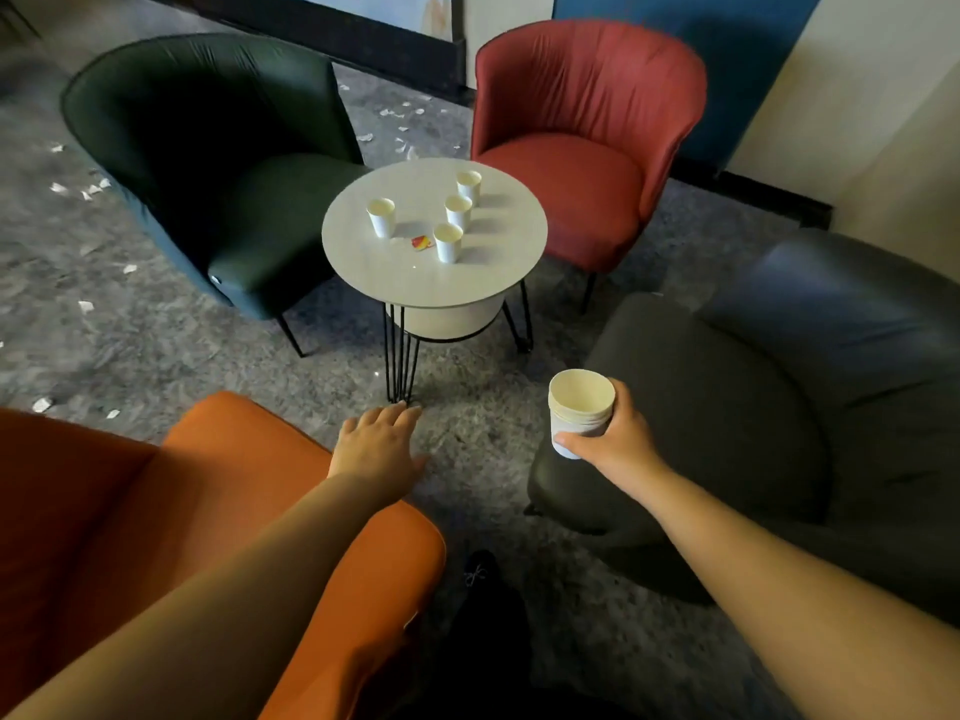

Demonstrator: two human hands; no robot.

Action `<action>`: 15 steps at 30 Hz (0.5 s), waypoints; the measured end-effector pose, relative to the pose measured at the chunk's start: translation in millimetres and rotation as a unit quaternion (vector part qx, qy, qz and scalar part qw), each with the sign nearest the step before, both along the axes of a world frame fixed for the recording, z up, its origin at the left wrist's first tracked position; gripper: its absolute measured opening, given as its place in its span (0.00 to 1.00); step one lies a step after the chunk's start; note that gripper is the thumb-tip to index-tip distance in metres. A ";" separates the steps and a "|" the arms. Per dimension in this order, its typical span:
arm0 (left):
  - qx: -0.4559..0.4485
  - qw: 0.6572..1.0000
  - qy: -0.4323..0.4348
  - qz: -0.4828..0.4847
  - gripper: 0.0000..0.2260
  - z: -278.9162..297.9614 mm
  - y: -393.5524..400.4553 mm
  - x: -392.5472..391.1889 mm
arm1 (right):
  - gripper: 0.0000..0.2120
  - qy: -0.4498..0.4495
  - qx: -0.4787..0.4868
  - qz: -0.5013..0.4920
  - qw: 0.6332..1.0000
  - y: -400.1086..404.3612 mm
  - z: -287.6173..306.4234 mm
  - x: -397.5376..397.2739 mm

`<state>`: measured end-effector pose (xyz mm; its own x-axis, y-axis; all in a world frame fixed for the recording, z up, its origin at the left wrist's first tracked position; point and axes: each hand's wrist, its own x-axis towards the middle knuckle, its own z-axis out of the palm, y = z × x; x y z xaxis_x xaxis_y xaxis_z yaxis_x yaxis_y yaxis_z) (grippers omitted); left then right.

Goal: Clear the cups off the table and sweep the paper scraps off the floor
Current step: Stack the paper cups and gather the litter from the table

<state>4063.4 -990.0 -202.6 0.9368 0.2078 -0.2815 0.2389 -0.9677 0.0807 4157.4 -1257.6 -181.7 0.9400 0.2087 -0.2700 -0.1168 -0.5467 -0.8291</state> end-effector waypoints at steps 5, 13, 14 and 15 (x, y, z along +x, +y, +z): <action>0.005 1.000 -0.010 0.027 0.29 0.6 45.0 83.7 | 0.40 -0.017 0.001 0.025 1.000 52.8 -0.8 93.7; 0.002 0.998 -0.029 0.057 0.28 8.3 96.3 183.4 | 0.41 -0.028 0.000 0.015 0.999 107.4 -10.5 207.4; 0.000 0.998 -0.031 0.063 0.28 8.0 101.7 195.4 | 0.41 -0.030 -0.004 0.017 0.999 113.8 -13.1 221.2; -0.001 0.997 -0.031 0.066 0.28 7.3 106.1 205.5 | 0.40 -0.030 -0.006 0.021 0.999 119.8 -14.3 232.8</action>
